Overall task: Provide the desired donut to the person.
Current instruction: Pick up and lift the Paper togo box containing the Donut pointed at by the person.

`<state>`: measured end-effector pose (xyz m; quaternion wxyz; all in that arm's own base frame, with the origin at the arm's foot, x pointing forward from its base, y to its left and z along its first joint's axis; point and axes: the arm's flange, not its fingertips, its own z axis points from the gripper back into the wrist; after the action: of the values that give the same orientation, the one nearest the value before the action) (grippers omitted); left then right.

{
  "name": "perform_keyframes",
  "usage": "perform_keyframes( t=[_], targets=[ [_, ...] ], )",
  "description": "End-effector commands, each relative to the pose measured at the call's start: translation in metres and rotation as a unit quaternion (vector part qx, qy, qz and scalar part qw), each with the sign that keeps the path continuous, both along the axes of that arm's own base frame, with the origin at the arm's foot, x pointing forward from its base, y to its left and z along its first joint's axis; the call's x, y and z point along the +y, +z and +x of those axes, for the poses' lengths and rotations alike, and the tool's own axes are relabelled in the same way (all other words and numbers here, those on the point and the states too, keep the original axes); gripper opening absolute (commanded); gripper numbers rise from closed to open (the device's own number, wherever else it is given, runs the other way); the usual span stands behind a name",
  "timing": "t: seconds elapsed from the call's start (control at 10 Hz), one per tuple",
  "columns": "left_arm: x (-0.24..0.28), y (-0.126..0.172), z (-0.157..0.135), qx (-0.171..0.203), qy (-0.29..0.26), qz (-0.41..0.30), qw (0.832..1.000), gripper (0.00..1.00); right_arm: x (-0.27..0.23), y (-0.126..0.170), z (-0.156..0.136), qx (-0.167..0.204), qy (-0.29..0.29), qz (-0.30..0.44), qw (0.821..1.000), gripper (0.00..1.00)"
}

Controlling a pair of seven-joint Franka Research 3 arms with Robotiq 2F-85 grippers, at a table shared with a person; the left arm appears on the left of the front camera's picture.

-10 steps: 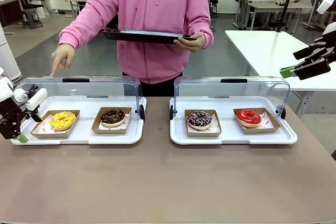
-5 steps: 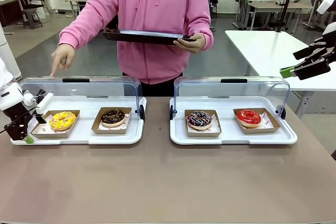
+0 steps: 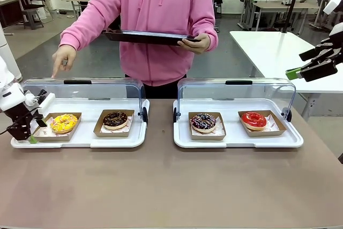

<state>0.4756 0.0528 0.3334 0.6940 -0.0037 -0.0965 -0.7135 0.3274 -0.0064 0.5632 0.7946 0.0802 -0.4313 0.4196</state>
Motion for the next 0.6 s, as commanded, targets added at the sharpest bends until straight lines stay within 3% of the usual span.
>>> perform_keyframes(
  t=[0.0, 0.2, 0.3, 0.5],
  targets=[
    [0.0005, -0.0044, 0.0038, 0.002, 0.012, -0.012, 1.0, 0.0, -0.0009, -0.0015, 0.0004, 0.004, 0.003, 0.0, 1.0, 1.0],
    [-0.0008, -0.0078, 0.0038, 0.016, 0.014, -0.008, 1.0, 0.0, -0.0009, -0.0015, 0.0004, 0.004, 0.003, 0.0, 1.0, 1.0],
    [-0.001, -0.0091, 0.0039, 0.019, 0.015, -0.006, 1.0, 0.06, -0.0009, -0.0015, 0.0004, 0.004, 0.003, 0.0, 1.0, 1.0],
    [-0.0011, -0.0083, 0.0028, 0.021, 0.017, -0.006, 1.0, 0.0, -0.0009, -0.0015, 0.0004, 0.004, 0.003, 0.0, 1.0, 1.0]
  ],
)
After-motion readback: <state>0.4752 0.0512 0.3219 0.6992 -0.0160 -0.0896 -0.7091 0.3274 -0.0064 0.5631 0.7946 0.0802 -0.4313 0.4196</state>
